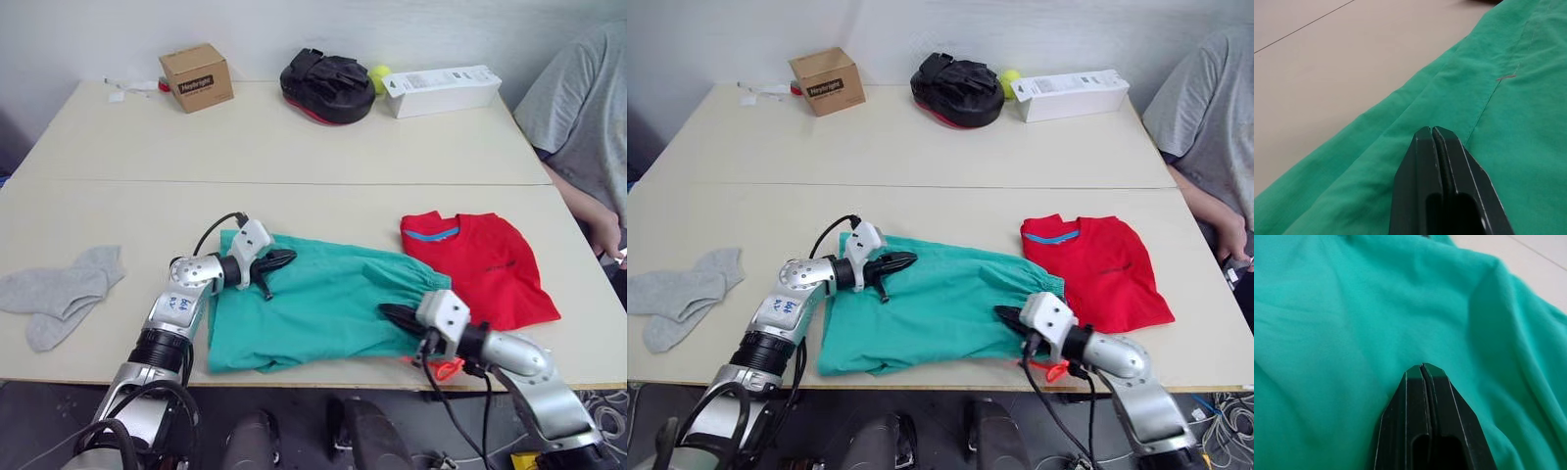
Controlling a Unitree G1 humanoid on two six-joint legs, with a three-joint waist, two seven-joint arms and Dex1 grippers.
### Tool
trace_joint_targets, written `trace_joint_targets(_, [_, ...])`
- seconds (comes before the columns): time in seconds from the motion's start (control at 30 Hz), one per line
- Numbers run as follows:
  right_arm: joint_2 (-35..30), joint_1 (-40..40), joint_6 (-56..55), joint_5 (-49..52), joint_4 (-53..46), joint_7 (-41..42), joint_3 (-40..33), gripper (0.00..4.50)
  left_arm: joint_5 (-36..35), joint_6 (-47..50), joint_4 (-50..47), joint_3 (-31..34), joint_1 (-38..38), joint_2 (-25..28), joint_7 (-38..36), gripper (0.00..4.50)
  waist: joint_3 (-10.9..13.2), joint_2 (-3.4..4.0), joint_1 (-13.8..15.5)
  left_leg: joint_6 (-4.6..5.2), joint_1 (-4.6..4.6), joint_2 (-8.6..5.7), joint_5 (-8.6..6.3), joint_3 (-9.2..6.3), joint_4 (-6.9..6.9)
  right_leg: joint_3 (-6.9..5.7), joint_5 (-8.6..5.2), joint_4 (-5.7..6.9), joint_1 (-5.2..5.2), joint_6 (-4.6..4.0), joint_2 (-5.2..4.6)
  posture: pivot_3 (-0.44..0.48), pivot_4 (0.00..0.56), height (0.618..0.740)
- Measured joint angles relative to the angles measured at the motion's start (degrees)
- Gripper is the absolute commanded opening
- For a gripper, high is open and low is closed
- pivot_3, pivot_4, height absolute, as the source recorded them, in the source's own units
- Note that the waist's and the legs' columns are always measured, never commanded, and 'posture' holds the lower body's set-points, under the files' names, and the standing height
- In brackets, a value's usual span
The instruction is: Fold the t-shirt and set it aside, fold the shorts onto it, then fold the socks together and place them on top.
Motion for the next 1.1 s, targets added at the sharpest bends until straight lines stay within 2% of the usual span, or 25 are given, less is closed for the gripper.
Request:
trace_joint_targets(0.07, [-0.7,4.46,-0.01,4.36,-1.29,1.41,-5.45,0.0,-0.09,-1.33,-1.39,1.3,2.33,1.23,0.02,0.05,0.0,0.0,0.04,-0.01,0.07,0.01,0.0,-0.05,-0.05,0.0,0.0,0.0,0.06,-0.01,0.02,0.0,0.15,0.74])
trace_joint_targets(0.17, [-0.37,7.72,4.26,13.09,-4.28,1.18,-11.44,0.52,-0.28,-4.08,-1.31,2.59,3.96,1.7,-0.36,0.0,-0.01,0.01,-0.3,0.13,0.13,0.07,-0.01,-0.02,-0.06,0.03,0.01,0.06,0.06,-0.03,0.03,0.0,0.15,0.74])
trace_joint_targets(0.27, [-0.11,10.12,12.79,24.08,-10.44,-2.31,-16.36,1.61,-3.58,-8.56,-2.01,3.78,6.31,0.7,-4.59,0.0,-0.01,0.0,-0.16,0.15,0.09,0.09,0.04,-0.09,-0.09,0.01,0.02,0.08,0.04,-0.06,0.06,0.0,0.15,0.74])
trace_joint_targets(0.37, [-0.84,13.72,25.7,40.03,-14.41,-11.12,-22.13,2.52,-8.52,-10.18,-5.39,4.58,7.25,0.36,-9.99,0.0,-0.01,-0.02,0.05,0.15,-0.03,0.07,0.03,-0.17,-0.06,0.01,0.02,0.07,0.01,-0.08,0.04,0.0,0.15,0.74])
trace_joint_targets(0.53, [-6.07,23.85,40.06,66.54,-17.54,-24.33,-29.28,4.26,-11.21,-9.78,-8.67,4.34,7.34,3.47,-18.28,0.0,-0.01,0.0,0.16,0.22,-0.07,0.03,-0.02,-0.23,-0.16,-0.02,0.0,-0.08,0.02,-0.08,0.07,0.0,0.15,0.74])
trace_joint_targets(0.57, [-6.07,25.5,41.03,70.3,-17.68,-26.94,-29.85,4.48,-11.32,-9.64,-8.67,4.32,7.47,3.73,-19.19,0.0,-0.01,0.0,0.14,0.24,-0.08,0.03,-0.04,-0.24,-0.15,-0.02,0.0,-0.09,0.02,-0.06,0.07,0.0,0.15,0.74])
trace_joint_targets(0.73, [-5.58,30.81,41.1,85.2,-19.17,-40.01,-30.23,4.48,-11.31,-9.2,-8.93,3.49,8.01,3.69,-21.59,0.0,0.0,-0.01,-0.11,0.35,-0.13,0.03,-0.01,-0.23,-0.17,0.02,-0.09,-0.27,0.03,0.15,0.09,0.0,0.15,0.74])
trace_joint_targets(0.87, [-5.56,35.84,39.51,96.32,-21.88,-45.87,-30.18,4.48,-11.31,-8.57,-10.32,3.49,9.19,3.71,-22.18,0.0,0.0,-0.01,0.04,0.37,-0.17,0.02,-0.03,-0.24,-0.22,0.03,-0.15,-0.31,0.03,0.25,0.08,0.0,0.15,0.74])
trace_joint_targets(0.93, [-4.76,37.14,37.79,98.23,-24.24,-46.82,-29.15,4.48,-11.26,-8.6,-10.35,3.22,9.75,3.71,-22.5,0.0,0.0,-0.02,-0.03,0.39,-0.18,0.02,-0.05,-0.24,-0.23,0.03,-0.22,-0.34,0.03,0.39,0.08,0.0,0.15,0.74])
trace_joint_targets(1.1, [-3.87,37.99,33.27,99.08,-29.14,-50.3,-21.06,4.48,-11.04,-8.69,-10.32,2.78,9.98,3.71,-23.09,0.0,0.0,-0.02,-0.03,0.38,-0.19,0.03,-0.05,-0.24,-0.24,0.04,-0.25,-0.37,0.02,0.45,0.07,0.0,0.15,0.74])
